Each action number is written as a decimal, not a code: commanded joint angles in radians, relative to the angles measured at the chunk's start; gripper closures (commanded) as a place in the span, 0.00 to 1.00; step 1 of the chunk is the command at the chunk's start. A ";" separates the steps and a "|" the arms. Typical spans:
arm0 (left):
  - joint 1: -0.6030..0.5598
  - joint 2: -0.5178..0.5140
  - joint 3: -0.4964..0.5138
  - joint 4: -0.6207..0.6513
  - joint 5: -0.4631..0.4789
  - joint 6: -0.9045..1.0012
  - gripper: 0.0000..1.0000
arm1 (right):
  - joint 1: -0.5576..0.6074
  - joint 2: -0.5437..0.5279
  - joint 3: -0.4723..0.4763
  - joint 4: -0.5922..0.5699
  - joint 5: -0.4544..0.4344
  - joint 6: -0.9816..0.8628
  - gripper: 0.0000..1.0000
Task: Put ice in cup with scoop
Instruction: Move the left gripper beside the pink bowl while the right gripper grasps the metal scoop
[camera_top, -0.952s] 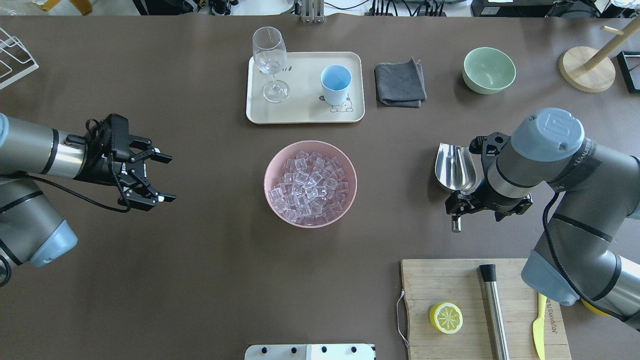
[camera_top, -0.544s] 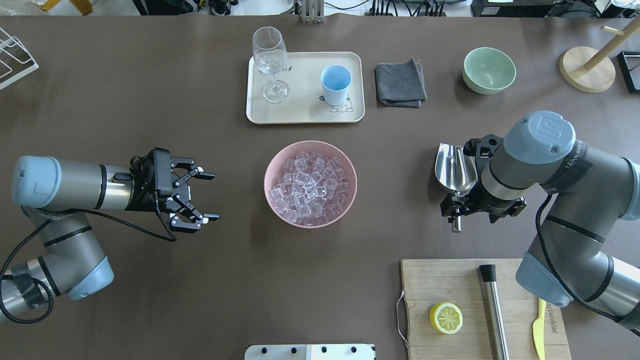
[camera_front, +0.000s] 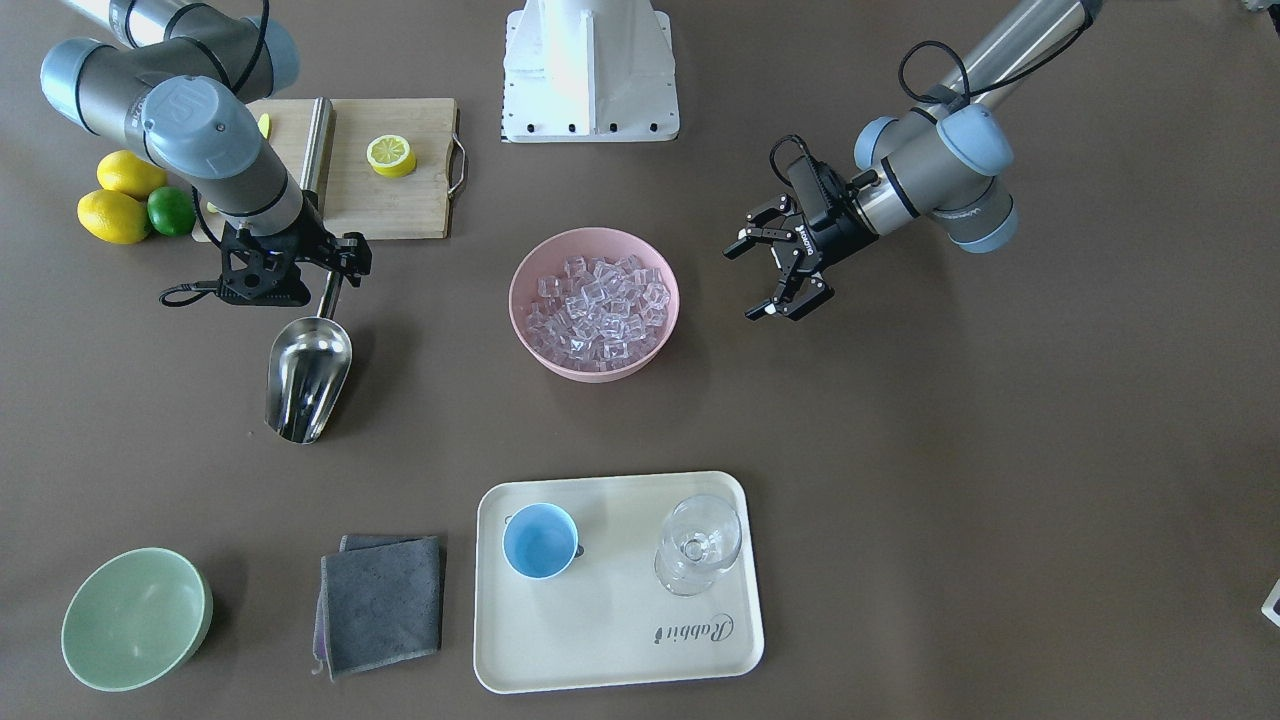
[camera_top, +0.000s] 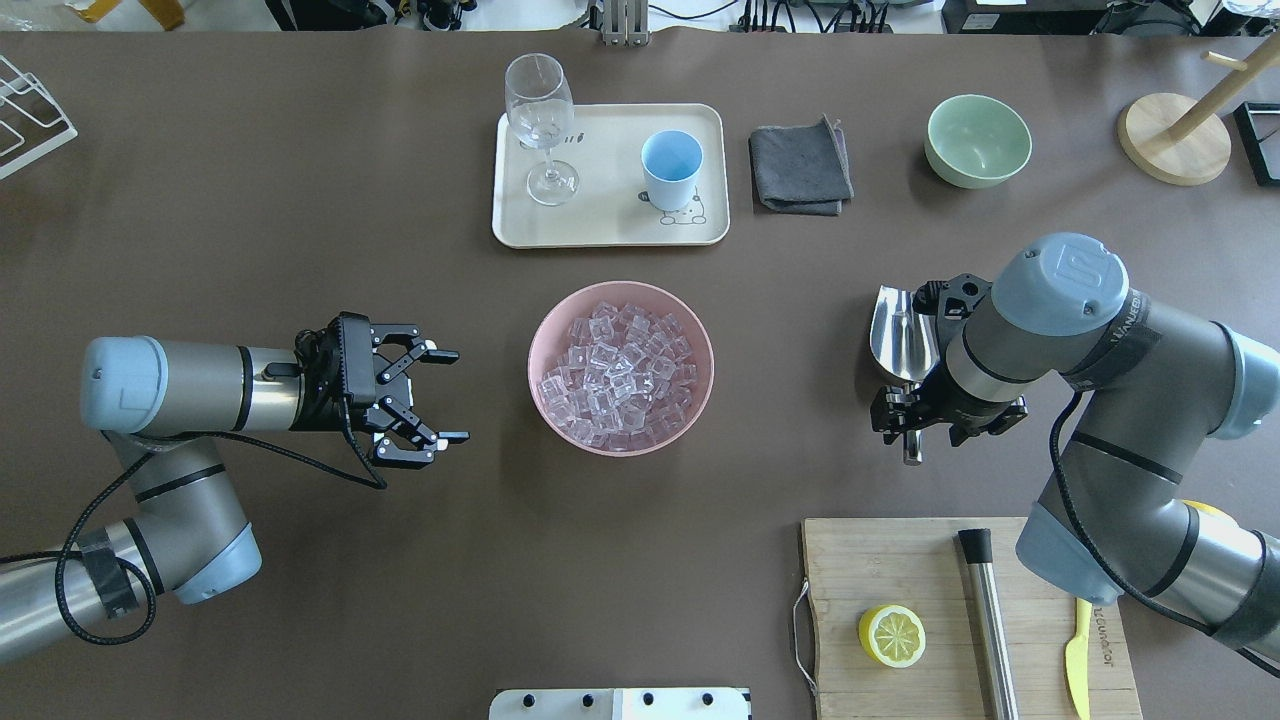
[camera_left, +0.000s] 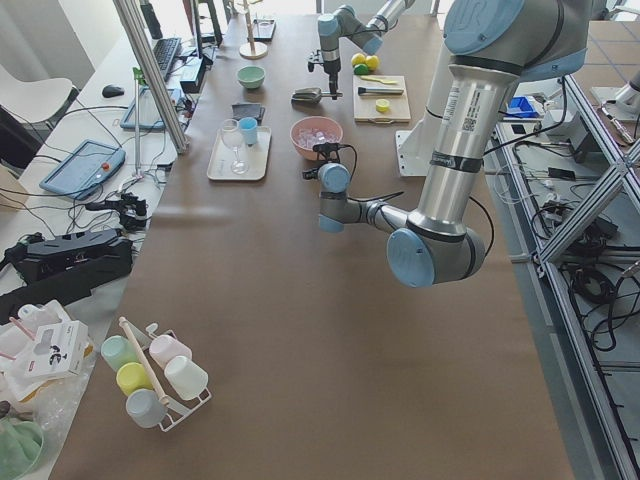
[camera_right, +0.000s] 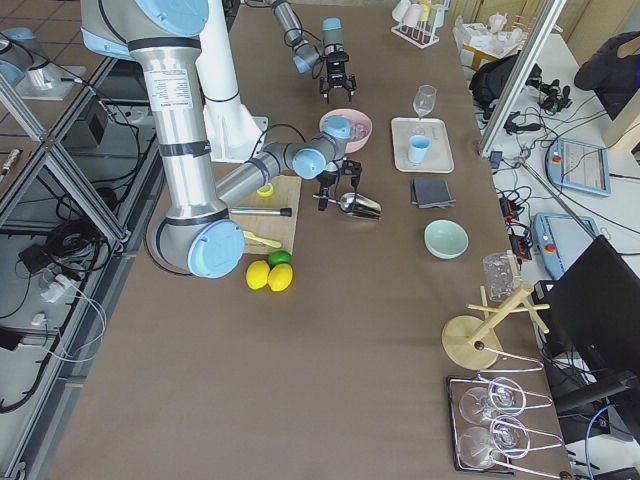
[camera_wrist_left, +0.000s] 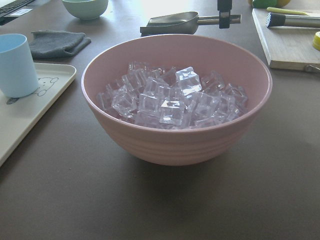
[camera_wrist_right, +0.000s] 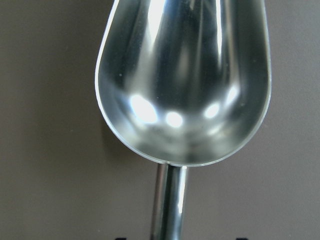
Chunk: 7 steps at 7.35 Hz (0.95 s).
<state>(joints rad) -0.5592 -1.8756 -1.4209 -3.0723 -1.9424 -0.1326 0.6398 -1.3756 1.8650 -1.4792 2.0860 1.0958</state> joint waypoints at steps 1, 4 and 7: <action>0.001 -0.031 0.019 0.003 0.031 -0.002 0.02 | -0.002 -0.002 0.000 0.022 0.006 0.009 0.29; 0.011 -0.096 0.088 0.006 0.031 -0.004 0.02 | -0.003 -0.005 0.003 0.022 0.014 0.044 0.41; 0.016 -0.108 0.106 0.007 0.030 -0.005 0.02 | -0.003 -0.007 0.002 0.022 0.011 0.047 0.41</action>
<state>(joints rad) -0.5450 -1.9747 -1.3277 -3.0657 -1.9135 -0.1372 0.6366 -1.3816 1.8683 -1.4573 2.0989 1.1389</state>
